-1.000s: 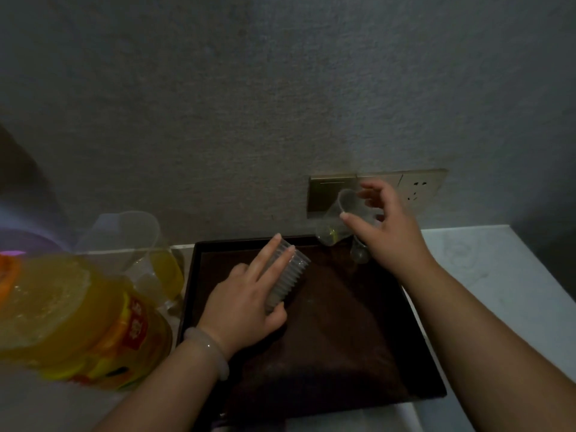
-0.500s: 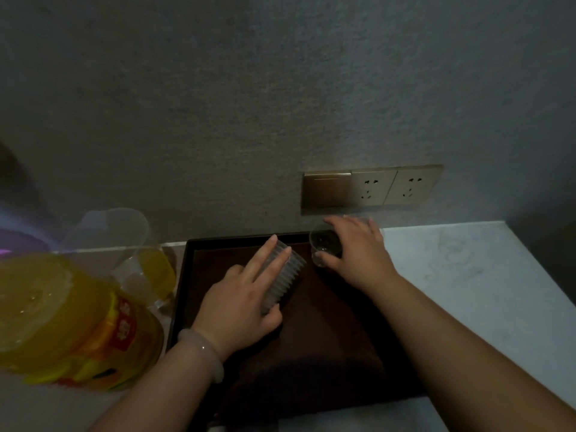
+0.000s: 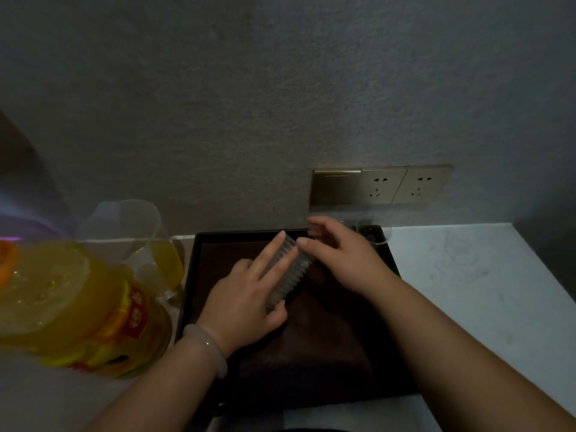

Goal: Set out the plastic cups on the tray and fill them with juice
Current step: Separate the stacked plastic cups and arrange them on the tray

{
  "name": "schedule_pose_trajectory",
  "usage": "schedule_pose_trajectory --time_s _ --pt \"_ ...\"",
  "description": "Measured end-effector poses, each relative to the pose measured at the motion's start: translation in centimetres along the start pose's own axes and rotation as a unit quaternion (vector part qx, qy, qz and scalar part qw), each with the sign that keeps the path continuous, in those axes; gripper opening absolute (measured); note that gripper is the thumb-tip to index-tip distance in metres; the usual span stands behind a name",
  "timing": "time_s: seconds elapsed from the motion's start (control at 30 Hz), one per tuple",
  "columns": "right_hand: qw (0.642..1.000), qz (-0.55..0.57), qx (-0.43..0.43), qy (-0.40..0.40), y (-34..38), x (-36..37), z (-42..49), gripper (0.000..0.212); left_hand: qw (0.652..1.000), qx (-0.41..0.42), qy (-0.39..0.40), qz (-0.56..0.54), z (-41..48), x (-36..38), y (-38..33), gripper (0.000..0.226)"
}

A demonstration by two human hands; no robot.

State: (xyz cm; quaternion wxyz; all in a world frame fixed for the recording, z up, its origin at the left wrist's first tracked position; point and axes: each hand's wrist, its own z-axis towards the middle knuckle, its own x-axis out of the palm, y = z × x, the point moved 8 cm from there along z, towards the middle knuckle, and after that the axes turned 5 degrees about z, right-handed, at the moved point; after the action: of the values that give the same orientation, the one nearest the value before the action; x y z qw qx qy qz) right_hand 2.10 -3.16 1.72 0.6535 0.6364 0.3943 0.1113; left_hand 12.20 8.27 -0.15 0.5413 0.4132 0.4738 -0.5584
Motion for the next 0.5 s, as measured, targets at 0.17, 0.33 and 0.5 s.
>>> schedule_pose_trajectory --time_s 0.17,0.33,0.5 --pt "0.991 0.112 0.049 0.049 -0.6 2.2 0.3 0.049 1.0 0.014 -0.027 0.007 -0.3 -0.8 0.1 0.081" --pt "0.984 0.153 0.055 0.072 -1.2 2.6 0.5 0.051 0.999 0.028 -0.023 0.004 -0.9 -0.9 0.4 0.084" --pt "0.98 0.168 0.046 0.097 -1.1 3.1 0.4 0.053 0.999 0.031 -0.02 -0.008 -1.4 -1.1 1.0 0.085"
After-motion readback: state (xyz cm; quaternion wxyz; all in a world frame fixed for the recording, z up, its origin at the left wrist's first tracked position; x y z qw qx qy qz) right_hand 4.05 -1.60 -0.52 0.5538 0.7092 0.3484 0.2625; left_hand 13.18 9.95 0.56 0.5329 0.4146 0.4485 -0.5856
